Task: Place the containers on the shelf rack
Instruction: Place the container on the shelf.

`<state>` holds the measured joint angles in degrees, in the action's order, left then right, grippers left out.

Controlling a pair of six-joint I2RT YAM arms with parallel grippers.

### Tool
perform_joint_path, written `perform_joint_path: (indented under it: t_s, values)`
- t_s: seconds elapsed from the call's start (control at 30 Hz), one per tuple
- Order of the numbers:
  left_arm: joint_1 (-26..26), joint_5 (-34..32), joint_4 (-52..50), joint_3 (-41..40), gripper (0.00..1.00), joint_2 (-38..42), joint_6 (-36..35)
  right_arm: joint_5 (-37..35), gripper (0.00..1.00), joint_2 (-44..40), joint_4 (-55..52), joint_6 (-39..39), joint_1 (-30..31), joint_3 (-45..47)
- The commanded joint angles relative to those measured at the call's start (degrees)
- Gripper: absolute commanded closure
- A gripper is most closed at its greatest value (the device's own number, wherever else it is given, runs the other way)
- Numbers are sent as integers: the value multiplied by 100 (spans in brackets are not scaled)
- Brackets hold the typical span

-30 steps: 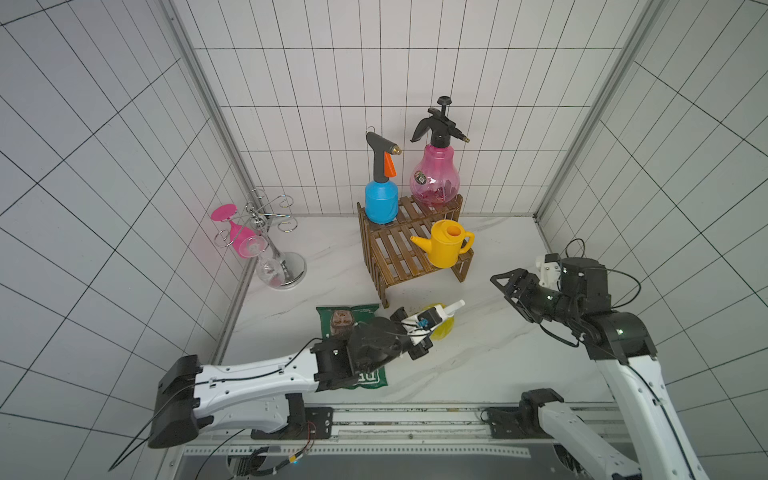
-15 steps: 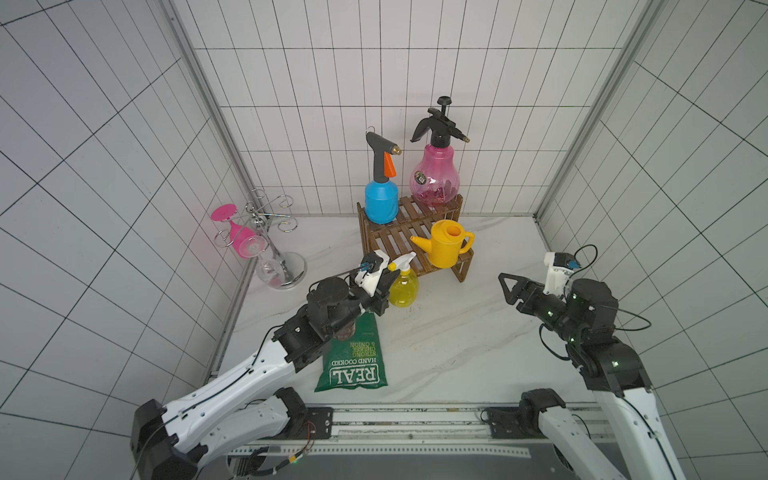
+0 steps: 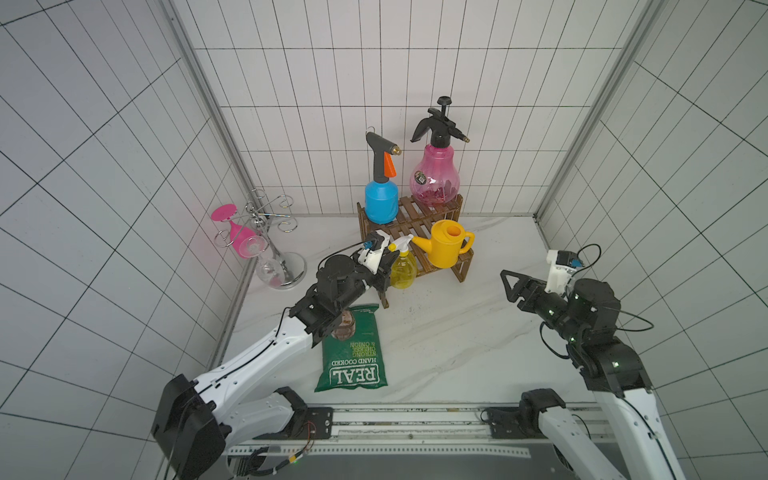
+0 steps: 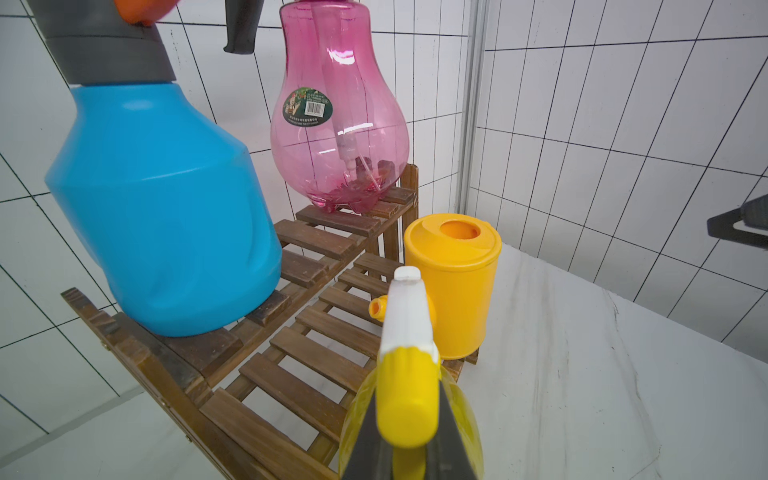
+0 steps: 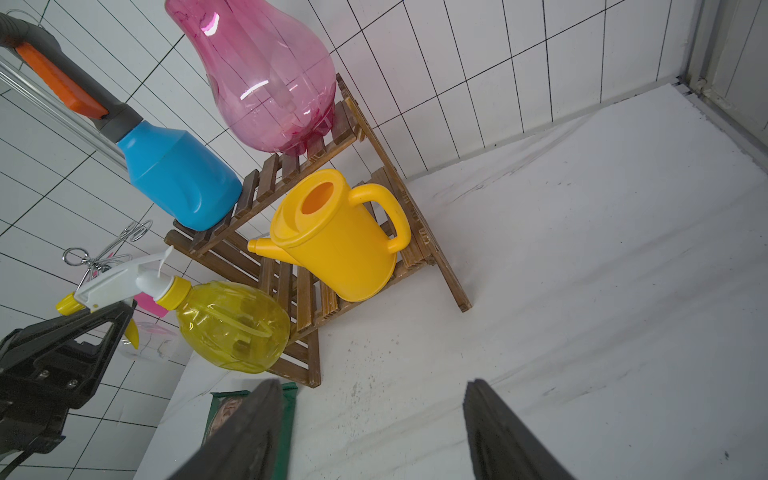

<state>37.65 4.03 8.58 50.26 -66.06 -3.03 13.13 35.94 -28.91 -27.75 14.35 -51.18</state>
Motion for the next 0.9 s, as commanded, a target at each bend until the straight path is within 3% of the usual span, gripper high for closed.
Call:
perform_joint_path:
  t_s: [0.0, 0.47, 0.67, 0.87]
  values:
    - [-137, 193, 470, 187, 100, -156, -124, 18, 28, 26, 163, 68, -67, 65]
    - [-471, 75, 861, 239, 98, -772, -87, 146, 28, 83, 170, 85, -151, -2]
    - [-478, -17, 844, 120, 54, -679, -32, 164, 25, 78, 162, 90, -169, -23]
    - [-495, 153, 691, 129, 30, -484, 19, 214, 25, 97, 165, 119, -178, -37]
